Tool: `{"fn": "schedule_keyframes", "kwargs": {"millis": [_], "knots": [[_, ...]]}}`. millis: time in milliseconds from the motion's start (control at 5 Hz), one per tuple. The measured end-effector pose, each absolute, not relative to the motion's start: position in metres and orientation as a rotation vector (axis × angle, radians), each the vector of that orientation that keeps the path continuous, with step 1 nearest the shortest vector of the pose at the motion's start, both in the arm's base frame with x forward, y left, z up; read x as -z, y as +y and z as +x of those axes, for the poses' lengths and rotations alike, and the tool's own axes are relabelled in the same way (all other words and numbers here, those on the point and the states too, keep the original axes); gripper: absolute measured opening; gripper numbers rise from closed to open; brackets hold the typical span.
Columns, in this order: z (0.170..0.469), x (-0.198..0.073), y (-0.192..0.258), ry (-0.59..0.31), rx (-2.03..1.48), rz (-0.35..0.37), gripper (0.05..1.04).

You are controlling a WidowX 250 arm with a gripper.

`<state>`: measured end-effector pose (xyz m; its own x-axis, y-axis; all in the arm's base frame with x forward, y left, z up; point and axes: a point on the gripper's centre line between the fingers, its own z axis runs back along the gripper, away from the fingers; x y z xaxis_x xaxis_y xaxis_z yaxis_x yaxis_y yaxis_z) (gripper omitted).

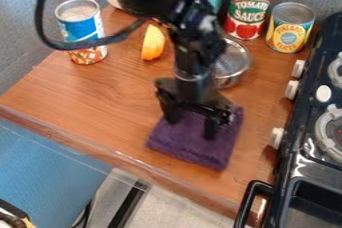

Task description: Move the purple cloth to the bottom right side

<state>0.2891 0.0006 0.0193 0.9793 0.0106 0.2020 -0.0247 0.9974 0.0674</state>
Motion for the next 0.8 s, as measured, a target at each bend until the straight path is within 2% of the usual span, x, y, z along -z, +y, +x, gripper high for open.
{"fn": "schedule_keyframes", "kwargs": {"millis": [200,400,800], "knots": [[0.288,-0.021,0.053,-0.204,0.017,0.111,0.999],[0.286,-0.022,0.090,-0.179,0.032,0.120,0.999],[0.273,-0.026,0.138,-0.126,0.003,0.128,0.999]]}}
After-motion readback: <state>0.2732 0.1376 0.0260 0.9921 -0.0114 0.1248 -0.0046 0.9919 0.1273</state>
